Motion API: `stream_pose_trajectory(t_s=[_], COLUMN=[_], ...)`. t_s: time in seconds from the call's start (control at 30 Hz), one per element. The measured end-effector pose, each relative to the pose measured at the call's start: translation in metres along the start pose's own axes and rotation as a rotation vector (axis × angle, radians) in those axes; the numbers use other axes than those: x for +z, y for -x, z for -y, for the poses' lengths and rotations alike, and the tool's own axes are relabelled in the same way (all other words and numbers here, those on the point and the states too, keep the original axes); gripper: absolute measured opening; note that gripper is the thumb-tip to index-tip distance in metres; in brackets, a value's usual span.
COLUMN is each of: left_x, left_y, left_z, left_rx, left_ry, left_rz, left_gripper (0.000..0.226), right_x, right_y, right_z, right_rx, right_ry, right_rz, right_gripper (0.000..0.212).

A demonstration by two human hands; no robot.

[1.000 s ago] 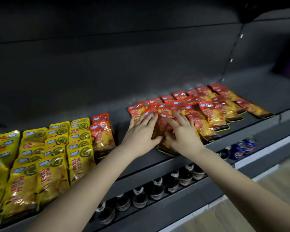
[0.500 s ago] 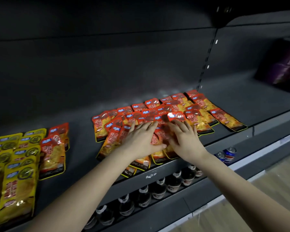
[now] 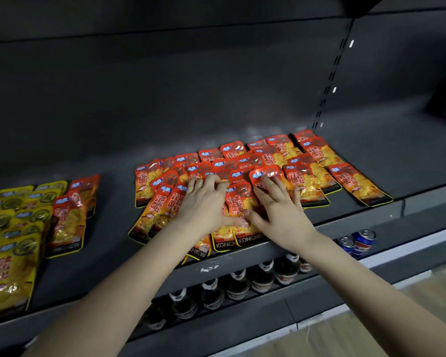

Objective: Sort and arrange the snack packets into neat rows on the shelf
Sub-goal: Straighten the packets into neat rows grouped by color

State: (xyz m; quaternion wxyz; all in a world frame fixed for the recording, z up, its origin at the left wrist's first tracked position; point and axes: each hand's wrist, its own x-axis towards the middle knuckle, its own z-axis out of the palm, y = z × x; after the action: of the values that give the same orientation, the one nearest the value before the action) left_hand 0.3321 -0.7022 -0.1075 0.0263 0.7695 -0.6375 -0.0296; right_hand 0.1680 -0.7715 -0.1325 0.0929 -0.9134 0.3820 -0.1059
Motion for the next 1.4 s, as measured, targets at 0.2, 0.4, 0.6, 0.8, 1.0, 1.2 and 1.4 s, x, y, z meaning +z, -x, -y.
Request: stream_pose_trajectory(t_s=[0.2, 0.4, 0.6, 0.8, 1.0, 1.2, 1.4], left_x=[-0.001, -0.008, -0.022, -0.044, -0.046, -0.043, -0.043], left_y=[-0.003, -0.006, -0.007, -0.001, 0.042, 0.105, 0.149], left_z=[-0.004, -0.006, -0.004, 0.025, 0.092, 0.158, 0.213], left_rx=[0.01, 0.043, 0.052, 0.009, -0.127, -0.147, -0.253], left_ry=[0.078, 0.202, 0.527, 0.55, 0.623, 0.483, 0.057], left_rz=[-0.043, -0.19, -0.211, -0.346, -0.456, -0.381, -0.289], left_gripper=[0.103, 0.1, 0.088, 0.102, 0.104, 0.097, 0.106], right_x=[0.001, -0.004, -0.019, -0.035, -0.013, 0.023, 0.043], right_y=[0.0, -0.004, -0.017, -0.041, -0.054, -0.052, -0.051], right_z=[-0.004, -0.005, 0.013, 0.048, 0.121, 0.2, 0.258], right_rx=[-0.025, -0.041, -0.07, -0.166, -0.282, -0.318, -0.324], right_ry=[-0.1, -0.341, -0.452, -0.501, -0.48, -0.513, -0.519], right_rz=[-0.043, -0.208, -0.284, -0.374, -0.323, -0.185, -0.074], right_gripper=[0.072, 0.064, 0.065, 0.066, 0.077, 0.081, 0.083])
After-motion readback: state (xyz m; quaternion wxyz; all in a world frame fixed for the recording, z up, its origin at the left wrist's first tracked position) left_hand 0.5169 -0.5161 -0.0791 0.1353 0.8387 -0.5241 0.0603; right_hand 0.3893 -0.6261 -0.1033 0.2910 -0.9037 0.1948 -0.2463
